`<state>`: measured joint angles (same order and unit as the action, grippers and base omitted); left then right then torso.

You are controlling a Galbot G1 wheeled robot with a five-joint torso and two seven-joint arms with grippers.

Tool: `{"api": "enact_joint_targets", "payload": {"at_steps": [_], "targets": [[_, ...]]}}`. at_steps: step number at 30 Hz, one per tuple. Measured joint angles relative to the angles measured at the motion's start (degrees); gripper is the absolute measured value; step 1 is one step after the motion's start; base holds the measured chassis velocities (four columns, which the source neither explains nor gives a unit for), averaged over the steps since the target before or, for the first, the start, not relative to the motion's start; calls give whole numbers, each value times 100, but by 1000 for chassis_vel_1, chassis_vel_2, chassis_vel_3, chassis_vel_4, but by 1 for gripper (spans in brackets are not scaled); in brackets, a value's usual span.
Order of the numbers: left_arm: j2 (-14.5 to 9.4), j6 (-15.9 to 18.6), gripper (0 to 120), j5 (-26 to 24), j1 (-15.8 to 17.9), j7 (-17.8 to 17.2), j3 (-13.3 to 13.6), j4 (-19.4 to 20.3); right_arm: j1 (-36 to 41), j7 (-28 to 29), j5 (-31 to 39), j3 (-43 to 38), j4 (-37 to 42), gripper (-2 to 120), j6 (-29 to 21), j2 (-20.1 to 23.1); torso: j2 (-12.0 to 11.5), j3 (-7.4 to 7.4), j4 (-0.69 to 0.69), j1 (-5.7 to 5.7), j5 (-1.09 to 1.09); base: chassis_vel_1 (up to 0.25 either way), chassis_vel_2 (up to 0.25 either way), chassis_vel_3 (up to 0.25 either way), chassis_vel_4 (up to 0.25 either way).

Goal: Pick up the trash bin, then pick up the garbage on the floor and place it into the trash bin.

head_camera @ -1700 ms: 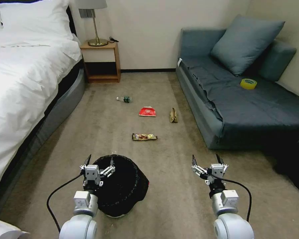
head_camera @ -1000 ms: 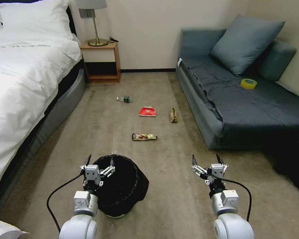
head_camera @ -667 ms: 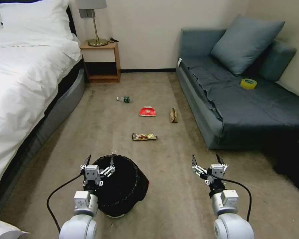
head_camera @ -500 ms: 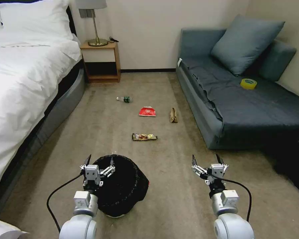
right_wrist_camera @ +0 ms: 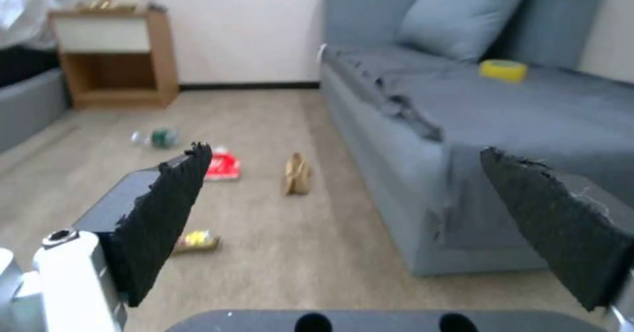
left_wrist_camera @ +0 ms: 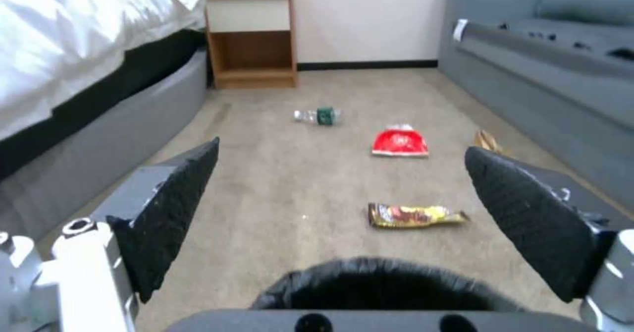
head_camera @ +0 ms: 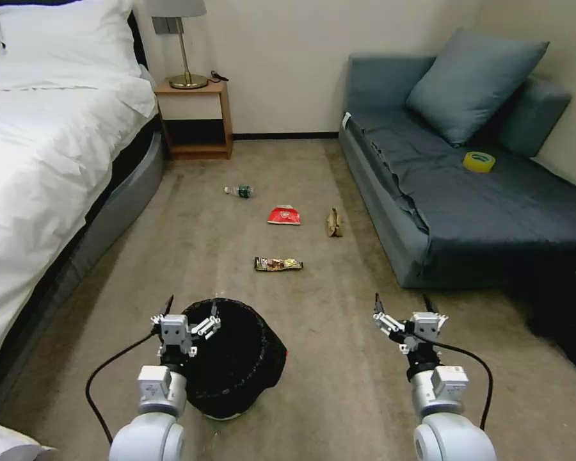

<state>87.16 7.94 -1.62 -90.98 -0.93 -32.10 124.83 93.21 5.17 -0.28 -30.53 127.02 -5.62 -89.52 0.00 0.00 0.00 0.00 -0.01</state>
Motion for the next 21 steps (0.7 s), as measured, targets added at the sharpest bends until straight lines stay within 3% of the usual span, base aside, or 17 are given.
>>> {"api": "enact_joint_targets", "payload": {"at_steps": [6,7,12,17,21], "targets": [[113,767,100,-204,-225,-103,-88,1018,199,408,198,-16,858,100,-381,-221,1,-1,-1,0,-1,0,0,0,0],[29,828,100,-314,-274,-144,-206,1091,193,433,247,-25,869,100,-400,-227,0,0,1,0,2,0,0,0,0],[-298,864,100,-498,-317,-226,-420,1056,163,454,273,-35,814,100,-412,-245,0,0,1,0,2,0,0,0,0],[-382,938,100,-576,-283,-340,-488,913,144,456,268,-32,768,100,-414,-258,0,0,0,0,1,0,0,0,0],[-561,1261,100,-889,-193,-636,-487,699,122,454,264,-29,740,100,-421,-260,0,0,0,0,0,0,0,0,0]]}}
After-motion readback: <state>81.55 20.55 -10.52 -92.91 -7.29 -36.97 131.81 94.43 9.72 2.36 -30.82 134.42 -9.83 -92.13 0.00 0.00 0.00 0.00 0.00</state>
